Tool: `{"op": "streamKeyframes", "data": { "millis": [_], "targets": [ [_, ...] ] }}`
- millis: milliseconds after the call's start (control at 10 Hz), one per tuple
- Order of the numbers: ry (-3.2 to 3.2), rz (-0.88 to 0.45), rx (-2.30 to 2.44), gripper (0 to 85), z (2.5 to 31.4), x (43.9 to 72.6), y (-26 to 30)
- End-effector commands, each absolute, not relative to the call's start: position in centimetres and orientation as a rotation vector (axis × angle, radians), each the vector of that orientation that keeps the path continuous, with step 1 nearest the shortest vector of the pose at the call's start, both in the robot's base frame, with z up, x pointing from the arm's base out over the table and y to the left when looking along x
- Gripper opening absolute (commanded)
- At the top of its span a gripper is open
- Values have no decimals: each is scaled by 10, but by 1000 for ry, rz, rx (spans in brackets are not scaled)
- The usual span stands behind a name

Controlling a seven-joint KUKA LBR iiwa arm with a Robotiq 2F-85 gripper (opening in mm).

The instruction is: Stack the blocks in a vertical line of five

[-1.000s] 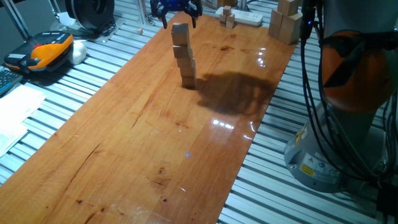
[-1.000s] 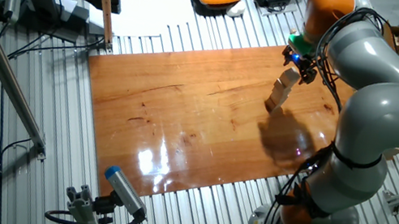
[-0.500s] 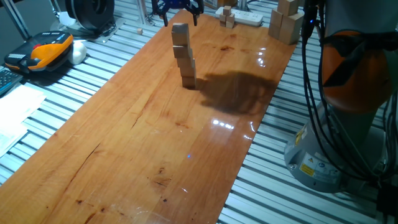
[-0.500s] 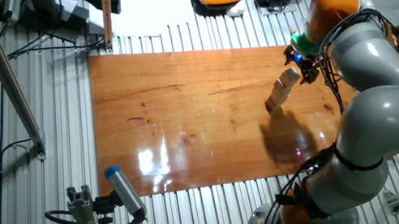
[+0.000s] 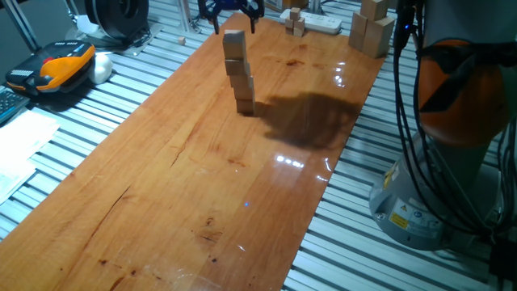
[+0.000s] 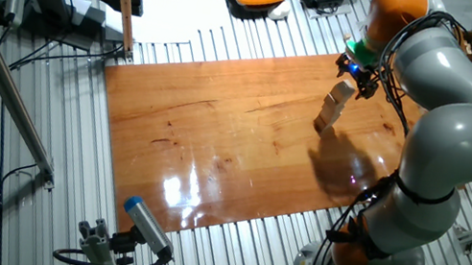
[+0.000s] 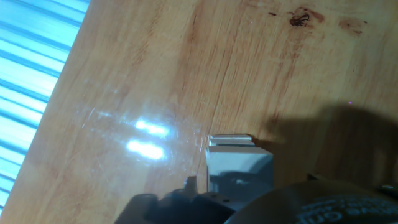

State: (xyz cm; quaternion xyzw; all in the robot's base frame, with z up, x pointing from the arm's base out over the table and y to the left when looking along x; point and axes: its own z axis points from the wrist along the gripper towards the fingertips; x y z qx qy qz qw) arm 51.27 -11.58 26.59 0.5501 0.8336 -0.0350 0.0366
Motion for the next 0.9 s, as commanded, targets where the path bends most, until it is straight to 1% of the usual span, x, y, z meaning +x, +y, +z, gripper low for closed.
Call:
{"op": "streamKeyframes", "data": {
  "millis": [0,500,800],
  "targets": [
    [2560,-107,1689,510,267,512,-114],
    [2565,-100,1683,510,269,510,-109],
    [2565,-69,1691,510,269,509,-107]
  ]
}}
